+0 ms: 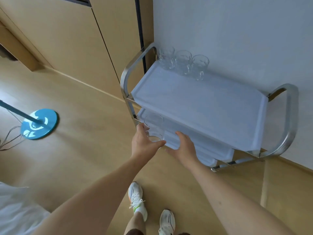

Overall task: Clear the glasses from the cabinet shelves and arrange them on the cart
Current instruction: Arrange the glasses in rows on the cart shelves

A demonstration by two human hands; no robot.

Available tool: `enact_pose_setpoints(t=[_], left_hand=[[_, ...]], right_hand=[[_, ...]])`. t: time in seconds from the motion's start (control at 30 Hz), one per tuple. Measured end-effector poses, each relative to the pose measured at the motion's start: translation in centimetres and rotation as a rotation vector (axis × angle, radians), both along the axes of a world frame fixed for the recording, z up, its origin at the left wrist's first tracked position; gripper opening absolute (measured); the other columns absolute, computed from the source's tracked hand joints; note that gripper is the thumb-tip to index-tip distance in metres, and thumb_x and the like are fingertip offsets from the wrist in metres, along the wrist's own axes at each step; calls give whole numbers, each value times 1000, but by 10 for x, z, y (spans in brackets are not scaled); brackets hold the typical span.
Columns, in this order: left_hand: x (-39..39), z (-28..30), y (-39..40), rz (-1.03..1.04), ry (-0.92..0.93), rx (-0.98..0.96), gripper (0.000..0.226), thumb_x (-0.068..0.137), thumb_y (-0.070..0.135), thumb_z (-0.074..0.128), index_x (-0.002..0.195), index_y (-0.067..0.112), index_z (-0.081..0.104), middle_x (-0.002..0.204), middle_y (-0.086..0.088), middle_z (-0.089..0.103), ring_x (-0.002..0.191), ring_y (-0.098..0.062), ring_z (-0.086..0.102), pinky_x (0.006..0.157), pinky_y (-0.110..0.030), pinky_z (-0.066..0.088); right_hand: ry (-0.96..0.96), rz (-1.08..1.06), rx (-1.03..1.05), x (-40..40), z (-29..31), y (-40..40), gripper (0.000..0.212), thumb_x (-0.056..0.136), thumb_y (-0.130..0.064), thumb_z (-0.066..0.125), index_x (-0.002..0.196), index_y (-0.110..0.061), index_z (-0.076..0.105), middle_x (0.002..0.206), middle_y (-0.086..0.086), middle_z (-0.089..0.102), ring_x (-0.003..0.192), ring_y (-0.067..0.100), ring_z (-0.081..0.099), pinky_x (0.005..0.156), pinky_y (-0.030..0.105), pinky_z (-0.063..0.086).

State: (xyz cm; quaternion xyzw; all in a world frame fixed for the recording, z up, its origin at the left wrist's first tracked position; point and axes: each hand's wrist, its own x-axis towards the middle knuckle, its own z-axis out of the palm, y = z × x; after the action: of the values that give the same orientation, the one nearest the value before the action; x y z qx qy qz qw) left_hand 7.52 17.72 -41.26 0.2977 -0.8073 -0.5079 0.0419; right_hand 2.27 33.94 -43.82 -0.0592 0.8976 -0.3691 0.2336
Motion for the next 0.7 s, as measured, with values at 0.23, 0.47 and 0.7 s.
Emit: enact_pose_setpoints(t=[0.23,0.47,0.7], left_hand=[[30,-48,36,-25,-100,5,72,50,47,87,103,34,40,108,22,55,112,-5,57,87,-30,51],[25,-112,47,-75,-155,-12,75,52,46,89,108,31,41,111,22,53,113,-7,57,89,-31,50],[-1,-179,43,-137,-155,-23,75,55,42,91,110,28,42,109,24,52,112,-9,56,89,-30,49]], right_hand=[[-70,-29,32,32,-48,36,90,78,-36,84,153,-23,36,155,1,39,143,22,37,111,34,35],[-91,-63,68,30,-113,48,88,79,-35,83,153,-20,38,155,1,42,143,21,37,113,34,33],[-72,-54,102,14,-177,47,86,81,-36,81,153,-19,36,155,2,40,143,23,37,113,36,35]])
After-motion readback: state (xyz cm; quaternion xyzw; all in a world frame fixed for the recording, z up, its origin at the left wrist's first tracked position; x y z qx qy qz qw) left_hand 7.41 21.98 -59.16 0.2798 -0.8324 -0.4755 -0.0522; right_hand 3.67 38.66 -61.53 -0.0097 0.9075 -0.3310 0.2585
